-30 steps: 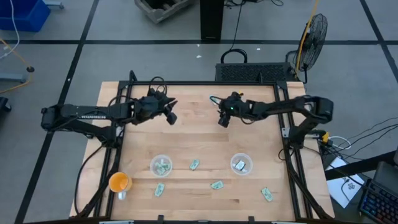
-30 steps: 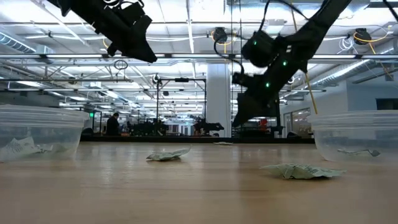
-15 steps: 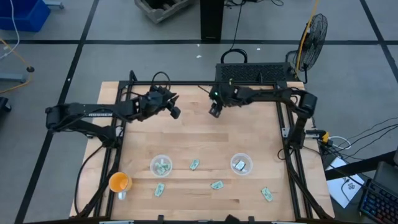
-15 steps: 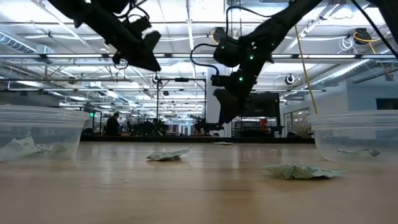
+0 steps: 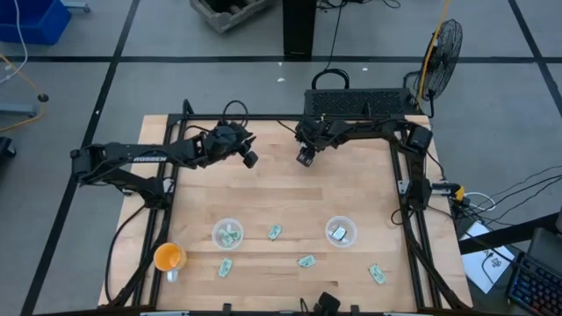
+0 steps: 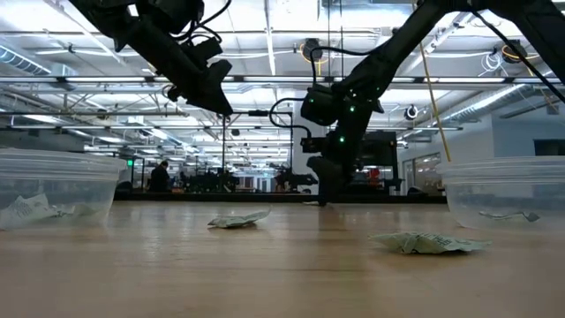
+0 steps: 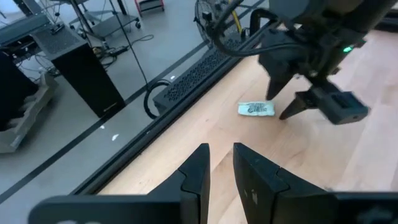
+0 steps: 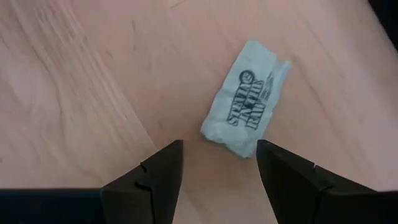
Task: Pick and place Stevia / Truvia into bins
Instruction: Put the light green stevia packet into the right transparent container
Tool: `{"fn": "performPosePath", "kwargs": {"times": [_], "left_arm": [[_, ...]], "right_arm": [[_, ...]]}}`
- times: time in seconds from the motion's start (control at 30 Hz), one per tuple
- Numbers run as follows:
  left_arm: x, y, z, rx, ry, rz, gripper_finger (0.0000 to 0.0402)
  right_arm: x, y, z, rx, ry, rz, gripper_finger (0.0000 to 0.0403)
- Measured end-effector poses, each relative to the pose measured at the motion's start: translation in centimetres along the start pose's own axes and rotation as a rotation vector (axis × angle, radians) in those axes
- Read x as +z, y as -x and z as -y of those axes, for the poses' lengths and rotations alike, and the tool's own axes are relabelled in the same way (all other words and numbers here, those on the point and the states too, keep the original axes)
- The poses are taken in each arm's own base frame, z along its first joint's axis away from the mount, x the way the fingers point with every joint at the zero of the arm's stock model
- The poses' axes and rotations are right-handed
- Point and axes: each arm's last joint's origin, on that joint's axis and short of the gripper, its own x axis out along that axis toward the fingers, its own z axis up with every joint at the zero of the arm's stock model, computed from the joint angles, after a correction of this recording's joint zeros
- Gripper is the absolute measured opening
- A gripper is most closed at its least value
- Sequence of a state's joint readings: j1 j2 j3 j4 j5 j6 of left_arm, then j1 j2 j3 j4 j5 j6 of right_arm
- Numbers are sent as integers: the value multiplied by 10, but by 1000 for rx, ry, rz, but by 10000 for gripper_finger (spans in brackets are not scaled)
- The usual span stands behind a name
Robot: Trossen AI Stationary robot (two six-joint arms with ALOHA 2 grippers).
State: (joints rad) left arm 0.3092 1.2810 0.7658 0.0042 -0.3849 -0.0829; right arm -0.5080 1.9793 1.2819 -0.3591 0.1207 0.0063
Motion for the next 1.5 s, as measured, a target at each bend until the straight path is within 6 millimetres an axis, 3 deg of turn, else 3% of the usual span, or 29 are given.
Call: {"fn": "performPosePath", "kwargs": {"times": [0.63,1.3,1.5], "left_arm": [[0,0,1,-15,1,5,76],[0,0,1,-15,0,5,76],[1,0,1,-15,1,5,76]], "right_arm": [[5,-2,25,43,-109,55,192],[-3,-6,26,45,-176,47,81],[-6,-9,25,93,-178,71,69]]}}
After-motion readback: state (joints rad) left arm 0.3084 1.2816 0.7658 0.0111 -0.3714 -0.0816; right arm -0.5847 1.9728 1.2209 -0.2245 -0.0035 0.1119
